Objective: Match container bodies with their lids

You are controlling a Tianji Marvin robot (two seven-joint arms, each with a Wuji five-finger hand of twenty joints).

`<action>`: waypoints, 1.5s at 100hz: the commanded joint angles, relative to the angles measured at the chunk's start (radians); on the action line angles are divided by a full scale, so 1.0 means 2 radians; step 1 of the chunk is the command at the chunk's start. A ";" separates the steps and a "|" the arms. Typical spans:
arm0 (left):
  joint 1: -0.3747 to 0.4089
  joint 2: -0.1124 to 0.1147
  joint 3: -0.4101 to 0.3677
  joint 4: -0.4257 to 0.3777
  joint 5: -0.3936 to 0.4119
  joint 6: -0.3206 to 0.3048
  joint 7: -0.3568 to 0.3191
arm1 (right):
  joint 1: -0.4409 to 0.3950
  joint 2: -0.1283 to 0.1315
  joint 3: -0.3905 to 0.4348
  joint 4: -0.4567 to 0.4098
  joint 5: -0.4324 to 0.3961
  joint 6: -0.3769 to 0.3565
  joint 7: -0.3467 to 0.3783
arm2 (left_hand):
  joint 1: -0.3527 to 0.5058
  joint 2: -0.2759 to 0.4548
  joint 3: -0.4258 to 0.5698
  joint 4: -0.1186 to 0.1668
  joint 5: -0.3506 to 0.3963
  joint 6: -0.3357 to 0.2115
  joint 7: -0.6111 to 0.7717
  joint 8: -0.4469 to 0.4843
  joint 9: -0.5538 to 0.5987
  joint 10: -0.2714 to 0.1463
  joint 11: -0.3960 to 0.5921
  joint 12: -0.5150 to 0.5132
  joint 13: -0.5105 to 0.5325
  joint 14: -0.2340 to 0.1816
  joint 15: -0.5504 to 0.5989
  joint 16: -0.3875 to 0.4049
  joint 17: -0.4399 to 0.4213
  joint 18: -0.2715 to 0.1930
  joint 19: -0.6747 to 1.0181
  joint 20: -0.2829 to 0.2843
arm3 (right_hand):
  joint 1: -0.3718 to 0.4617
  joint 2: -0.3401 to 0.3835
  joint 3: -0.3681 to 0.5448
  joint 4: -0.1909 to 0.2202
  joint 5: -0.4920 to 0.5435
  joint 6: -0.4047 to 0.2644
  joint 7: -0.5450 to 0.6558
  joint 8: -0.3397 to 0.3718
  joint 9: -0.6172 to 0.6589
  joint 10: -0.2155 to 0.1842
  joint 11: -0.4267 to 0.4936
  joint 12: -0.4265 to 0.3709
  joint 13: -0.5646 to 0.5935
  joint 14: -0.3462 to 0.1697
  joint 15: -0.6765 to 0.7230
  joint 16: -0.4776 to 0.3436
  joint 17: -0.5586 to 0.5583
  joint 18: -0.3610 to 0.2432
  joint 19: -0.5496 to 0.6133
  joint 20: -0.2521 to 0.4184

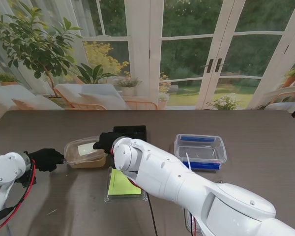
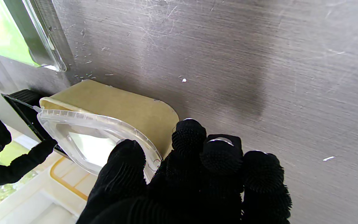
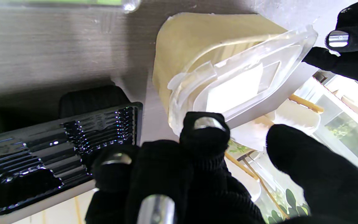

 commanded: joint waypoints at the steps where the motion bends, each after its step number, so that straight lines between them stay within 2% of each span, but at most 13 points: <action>1: 0.001 0.000 0.000 -0.001 0.000 -0.002 -0.010 | -0.006 0.003 -0.001 -0.005 -0.002 0.002 0.008 | -0.003 0.022 0.001 0.016 0.000 -0.005 0.003 0.003 -0.005 0.008 0.002 -0.002 -0.002 -0.003 -0.001 0.003 -0.009 0.002 -0.001 0.003 | -0.024 0.000 -0.007 -0.010 0.010 -0.009 -0.007 -0.008 0.049 0.041 0.017 -0.005 0.004 -0.050 0.038 0.002 0.301 0.000 0.099 -0.010; 27: 0.002 0.000 0.000 -0.003 0.002 0.000 -0.012 | -0.010 0.013 -0.003 -0.018 -0.006 0.007 0.014 | -0.008 0.021 0.000 0.016 -0.003 -0.005 0.002 0.003 -0.012 0.012 -0.011 -0.009 -0.009 0.001 -0.012 0.000 -0.014 0.004 -0.005 0.001 | -0.024 0.001 -0.009 -0.010 0.012 -0.009 -0.011 -0.008 0.049 0.041 0.017 -0.005 0.004 -0.051 0.037 0.002 0.301 0.000 0.099 -0.010; 40: 0.002 0.000 0.000 -0.003 0.003 0.001 -0.010 | -0.013 0.015 -0.003 -0.020 -0.006 0.006 0.015 | -0.013 0.020 0.001 0.017 -0.008 -0.007 0.001 0.002 -0.024 0.020 -0.056 -0.045 -0.019 0.017 -0.062 -0.016 -0.024 0.008 -0.017 -0.003 | -0.024 0.001 -0.010 -0.010 0.012 -0.009 -0.011 -0.008 0.049 0.041 0.016 -0.006 0.004 -0.051 0.037 0.002 0.301 0.000 0.099 -0.010; 55: 0.002 -0.001 0.000 -0.002 0.005 -0.001 -0.005 | -0.015 0.017 -0.002 -0.023 -0.006 0.006 0.015 | -0.018 0.018 0.001 0.017 -0.010 -0.005 0.000 0.002 -0.029 0.023 -0.081 -0.071 -0.026 0.023 -0.095 -0.028 -0.031 0.010 -0.026 -0.008 | -0.024 0.001 -0.010 -0.010 0.013 -0.009 -0.011 -0.008 0.049 0.041 0.016 -0.006 0.004 -0.051 0.037 0.001 0.301 0.000 0.099 -0.010; 96: 0.001 0.000 0.001 -0.003 0.009 -0.001 -0.009 | -0.022 0.019 0.000 -0.031 -0.004 0.006 0.010 | -0.028 0.018 0.000 0.017 -0.012 -0.003 0.000 0.002 -0.030 0.025 -0.090 -0.083 -0.024 0.024 -0.104 -0.032 -0.032 0.011 -0.029 -0.010 | -0.024 0.001 -0.011 -0.010 0.013 -0.008 -0.012 -0.007 0.049 0.041 0.015 -0.006 0.004 -0.050 0.037 0.001 0.301 0.000 0.099 -0.010; 127: 0.007 -0.001 -0.006 -0.017 0.020 -0.002 -0.006 | -0.023 0.014 0.001 -0.024 -0.004 0.005 0.002 | -0.043 0.014 -0.002 0.017 -0.006 -0.011 0.002 0.002 -0.032 0.024 -0.090 -0.085 -0.013 0.017 -0.099 -0.032 -0.015 0.010 -0.019 -0.009 | -0.024 0.000 -0.010 -0.010 0.015 -0.007 -0.012 -0.007 0.049 0.041 0.015 -0.006 0.004 -0.050 0.037 0.000 0.301 0.000 0.099 -0.010; 150: 0.014 0.000 -0.015 -0.030 0.029 0.001 -0.010 | -0.026 0.018 0.002 -0.035 -0.006 0.013 0.001 | -0.054 0.011 0.000 0.017 0.011 -0.016 0.007 0.004 -0.033 0.030 -0.121 -0.113 -0.010 0.015 -0.098 -0.035 -0.010 0.012 -0.015 -0.012 | -0.024 0.000 -0.010 -0.010 0.015 -0.006 -0.012 -0.007 0.049 0.041 0.015 -0.006 0.004 -0.051 0.037 0.000 0.301 0.000 0.099 -0.010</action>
